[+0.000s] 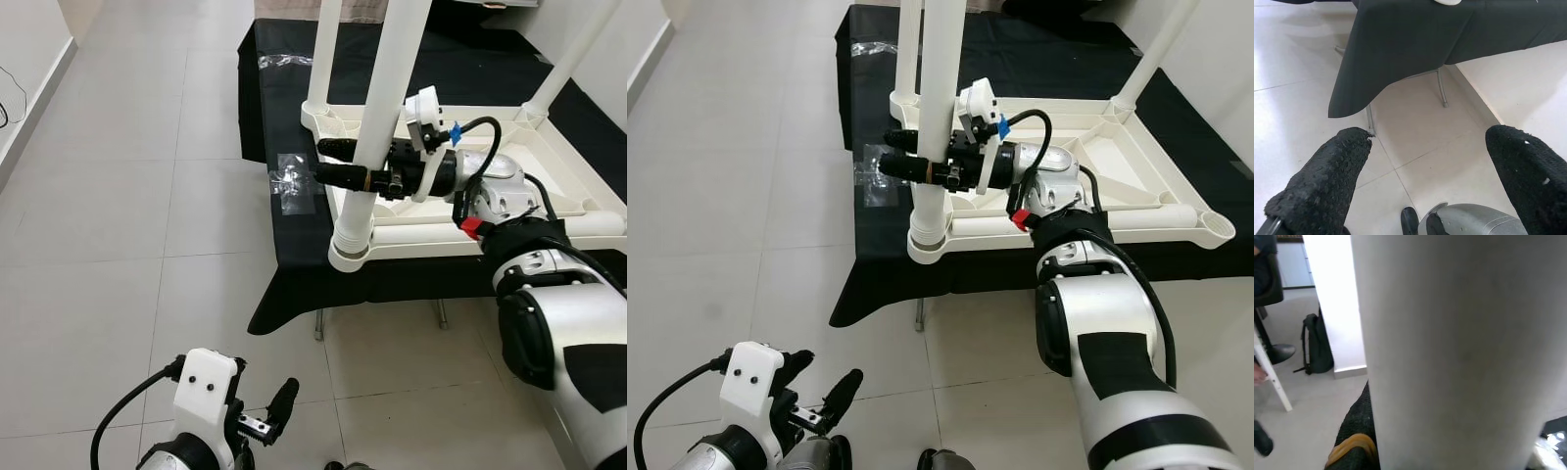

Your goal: Building children table

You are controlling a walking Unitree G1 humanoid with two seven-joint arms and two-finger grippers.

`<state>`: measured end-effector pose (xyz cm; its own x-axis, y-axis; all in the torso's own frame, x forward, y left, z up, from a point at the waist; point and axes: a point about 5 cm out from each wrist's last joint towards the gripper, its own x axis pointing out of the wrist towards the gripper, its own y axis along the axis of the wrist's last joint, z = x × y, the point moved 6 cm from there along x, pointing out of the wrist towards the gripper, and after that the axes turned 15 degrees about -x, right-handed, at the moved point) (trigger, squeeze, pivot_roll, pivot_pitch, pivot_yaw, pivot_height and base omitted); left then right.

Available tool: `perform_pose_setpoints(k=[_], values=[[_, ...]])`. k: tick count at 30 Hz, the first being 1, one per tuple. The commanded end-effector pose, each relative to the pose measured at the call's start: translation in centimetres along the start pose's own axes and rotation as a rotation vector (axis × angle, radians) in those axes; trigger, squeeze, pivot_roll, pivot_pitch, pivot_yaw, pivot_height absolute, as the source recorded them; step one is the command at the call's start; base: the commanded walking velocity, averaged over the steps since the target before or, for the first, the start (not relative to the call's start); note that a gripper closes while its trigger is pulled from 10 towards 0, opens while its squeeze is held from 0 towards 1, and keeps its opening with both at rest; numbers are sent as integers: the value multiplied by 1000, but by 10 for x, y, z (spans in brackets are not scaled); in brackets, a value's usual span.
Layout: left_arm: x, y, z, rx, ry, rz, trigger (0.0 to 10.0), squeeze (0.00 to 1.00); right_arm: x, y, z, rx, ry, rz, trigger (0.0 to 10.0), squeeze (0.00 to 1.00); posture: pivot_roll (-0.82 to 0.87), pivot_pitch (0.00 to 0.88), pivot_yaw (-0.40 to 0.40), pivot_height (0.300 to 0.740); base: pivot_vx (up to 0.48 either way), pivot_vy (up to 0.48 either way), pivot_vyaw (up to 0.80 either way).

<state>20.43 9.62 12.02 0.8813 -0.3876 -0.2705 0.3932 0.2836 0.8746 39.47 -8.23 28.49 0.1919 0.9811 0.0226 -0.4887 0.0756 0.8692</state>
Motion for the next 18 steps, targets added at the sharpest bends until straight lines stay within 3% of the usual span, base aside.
perform_pose_setpoints(k=[1,12,16,18], values=[[-3,-3,3,0,-12,-21,10000,0,-7,-13,-8,41,14,-26,10000,0,195,212,-119,740,0,0,0],[-4,-2,2,7,-12,-24,10000,0,-9,-19,-11,58,3,-21,10000,0,199,225,-113,740,0,0,0],[-4,-2,1,9,-10,-23,10000,0,-5,-24,-1,55,-108,-33,10000,0,200,227,-114,740,0,0,0],[-4,-2,1,9,-10,-23,10000,0,-5,-24,-1,55,-108,-33,10000,0,200,227,-114,740,0,0,0]])
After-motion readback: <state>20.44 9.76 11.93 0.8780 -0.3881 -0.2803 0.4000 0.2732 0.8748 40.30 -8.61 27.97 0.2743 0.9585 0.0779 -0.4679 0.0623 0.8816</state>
